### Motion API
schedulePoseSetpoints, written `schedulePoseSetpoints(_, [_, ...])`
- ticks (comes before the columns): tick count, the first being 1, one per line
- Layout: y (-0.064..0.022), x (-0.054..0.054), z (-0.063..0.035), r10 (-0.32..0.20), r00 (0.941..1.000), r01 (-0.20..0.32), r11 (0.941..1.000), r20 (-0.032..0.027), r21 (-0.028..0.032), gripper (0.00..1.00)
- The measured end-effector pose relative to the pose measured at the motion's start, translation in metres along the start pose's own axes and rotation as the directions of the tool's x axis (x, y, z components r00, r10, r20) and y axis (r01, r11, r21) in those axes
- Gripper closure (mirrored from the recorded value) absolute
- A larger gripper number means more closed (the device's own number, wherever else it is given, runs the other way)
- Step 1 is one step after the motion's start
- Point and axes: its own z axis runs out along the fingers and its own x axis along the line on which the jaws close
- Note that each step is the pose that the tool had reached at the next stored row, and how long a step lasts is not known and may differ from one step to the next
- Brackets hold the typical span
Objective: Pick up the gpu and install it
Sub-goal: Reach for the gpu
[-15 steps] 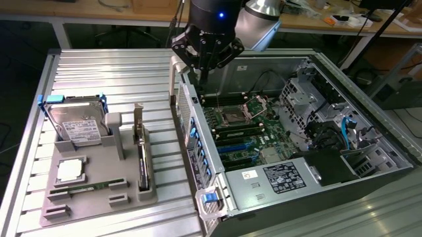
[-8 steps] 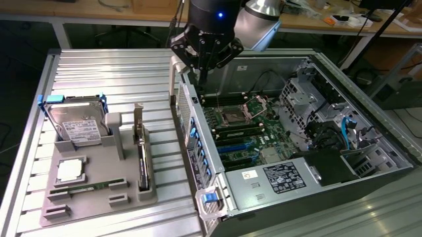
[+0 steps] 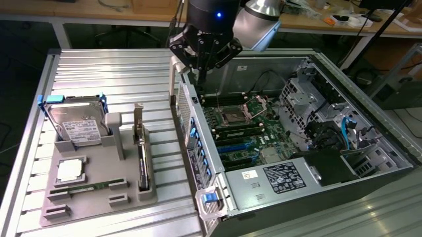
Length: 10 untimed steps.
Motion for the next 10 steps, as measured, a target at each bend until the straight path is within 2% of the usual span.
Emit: schedulePoseSetpoints(10, [-0.0002, 0.0021, -0.0001, 0.000, 1.0000, 0.000, 1.0000, 0.0000, 0.0000, 0.89])
